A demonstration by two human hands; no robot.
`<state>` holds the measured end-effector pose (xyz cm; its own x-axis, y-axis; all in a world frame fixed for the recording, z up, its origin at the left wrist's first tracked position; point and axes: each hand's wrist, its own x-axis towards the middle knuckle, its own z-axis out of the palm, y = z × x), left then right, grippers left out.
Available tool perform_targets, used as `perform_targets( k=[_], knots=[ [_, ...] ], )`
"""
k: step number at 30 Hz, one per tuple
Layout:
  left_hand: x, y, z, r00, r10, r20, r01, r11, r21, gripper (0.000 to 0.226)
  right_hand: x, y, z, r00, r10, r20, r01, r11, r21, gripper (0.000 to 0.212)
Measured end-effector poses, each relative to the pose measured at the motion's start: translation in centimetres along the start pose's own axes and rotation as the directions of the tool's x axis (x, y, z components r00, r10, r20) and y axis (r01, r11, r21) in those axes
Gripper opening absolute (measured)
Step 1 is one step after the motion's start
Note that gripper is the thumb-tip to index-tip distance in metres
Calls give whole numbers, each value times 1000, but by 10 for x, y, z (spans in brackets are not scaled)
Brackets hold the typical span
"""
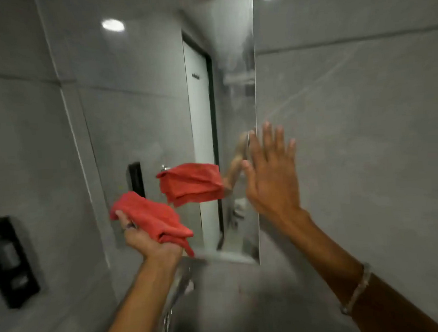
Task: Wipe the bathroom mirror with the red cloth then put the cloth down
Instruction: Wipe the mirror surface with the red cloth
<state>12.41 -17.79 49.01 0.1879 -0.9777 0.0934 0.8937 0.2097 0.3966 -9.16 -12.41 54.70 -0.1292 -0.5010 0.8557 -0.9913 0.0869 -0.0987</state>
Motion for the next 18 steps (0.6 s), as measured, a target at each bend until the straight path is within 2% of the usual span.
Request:
perform_targets(
  k=[1,3,5,6,7,8,9,10,11,13,18],
  knots=[
    [16,5,23,994,106,15,-106,994,22,64,22,13,-8,998,4,-68,-8,998,-62,70],
    [43,16,84,963,220,155,-226,974,21,63,61,40,-24,986,18,-164,-42,989,-145,69],
    [60,18,132,911,266,315,-313,943,110,57,84,63,-31,983,37,-179,-71,980,-188,70],
    [72,16,152,880,277,385,-384,893,234,62,90,72,-29,985,23,-174,-62,973,-221,71],
    [85,12,169,804,340,487,-556,718,418,67,92,79,-25,982,4,-188,-51,968,-246,73],
    [101,8,190,718,389,577,-696,427,578,72,96,86,-21,976,-13,-218,-45,965,-257,73],
    [112,4,206,643,416,643,-740,119,662,73,96,90,-16,969,-26,-244,-41,962,-269,73],
    [117,2,219,596,448,666,-718,-73,692,73,98,92,-11,962,-42,-270,-37,959,-281,74],
    [120,0,228,569,482,666,-694,-154,704,73,99,95,-7,956,-53,-289,-33,958,-284,74],
    [128,-1,244,527,529,665,-676,-214,705,73,100,99,-4,940,-67,-336,-30,961,-274,74],
    [133,5,284,415,478,774,-689,-390,611,74,100,99,-1,925,-99,-367,-14,956,-293,74]
  ],
)
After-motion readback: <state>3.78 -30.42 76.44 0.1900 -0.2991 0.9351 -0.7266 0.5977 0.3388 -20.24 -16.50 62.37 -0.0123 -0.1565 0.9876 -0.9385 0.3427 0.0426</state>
